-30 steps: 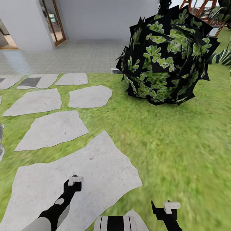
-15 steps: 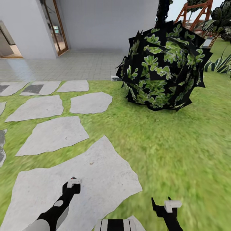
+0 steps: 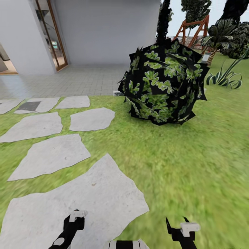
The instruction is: Pick up the pesticide atomizer in the garden and spray insectifuge to fully cover both potted plants in the garden.
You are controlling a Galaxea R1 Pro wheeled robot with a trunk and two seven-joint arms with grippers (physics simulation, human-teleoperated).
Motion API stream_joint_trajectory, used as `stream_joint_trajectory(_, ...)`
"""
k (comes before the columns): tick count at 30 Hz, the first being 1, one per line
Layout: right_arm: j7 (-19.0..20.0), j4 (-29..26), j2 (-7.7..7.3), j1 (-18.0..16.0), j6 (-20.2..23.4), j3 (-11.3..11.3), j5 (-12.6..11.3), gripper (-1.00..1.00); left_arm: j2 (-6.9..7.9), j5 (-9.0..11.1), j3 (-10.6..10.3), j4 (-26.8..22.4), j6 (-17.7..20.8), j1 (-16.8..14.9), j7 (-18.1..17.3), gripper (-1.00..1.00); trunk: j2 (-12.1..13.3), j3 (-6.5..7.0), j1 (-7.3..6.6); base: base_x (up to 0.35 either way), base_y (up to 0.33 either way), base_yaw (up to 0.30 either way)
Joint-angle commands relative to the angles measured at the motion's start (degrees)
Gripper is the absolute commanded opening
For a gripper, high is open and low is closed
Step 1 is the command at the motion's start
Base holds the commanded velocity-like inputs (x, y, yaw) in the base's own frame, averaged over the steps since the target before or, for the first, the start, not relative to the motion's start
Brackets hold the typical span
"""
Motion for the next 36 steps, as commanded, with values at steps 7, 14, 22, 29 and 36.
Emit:
stream_joint_trajectory(7,0.05,0.98,-0.01,0.01,-0.11,-0.01,0.08,1.0,-0.34,0.16,-0.09,0.13,-0.22,1.38,0.14,-1.0,0.08,1.97,-0.19,0.0,0.0,-0.215)
stream_joint_trajectory(14,0.05,1.54,-0.02,0.01,-0.1,-0.01,0.08,1.0,-0.99,0.16,-0.09,2.15,-0.27,1.59,0.24,-1.0,0.18,3.97,-0.37,0.0,0.0,-0.216)
stream_joint_trajectory(22,0.17,5.27,0.26,0.01,-0.02,0.09,-0.05,1.0,-1.05,0.22,-0.01,5.14,-0.59,1.61,0.19,-1.0,3.0,5.82,-1.93,0.0,0.0,-0.182)
stream_joint_trajectory(29,0.31,5.55,0.46,0.01,-0.07,0.14,0.13,1.0,-1.0,0.22,-0.01,6.13,-0.97,1.61,0.19,-1.0,5.81,7.15,-3.47,0.0,0.0,-0.075)
stream_joint_trajectory(36,0.23,5.58,0.48,0.01,-0.02,0.16,0.11,1.0,-0.98,0.22,-0.01,6.17,-1.01,1.61,0.19,-1.0,8.61,8.56,-5.01,0.0,0.0,-0.239)
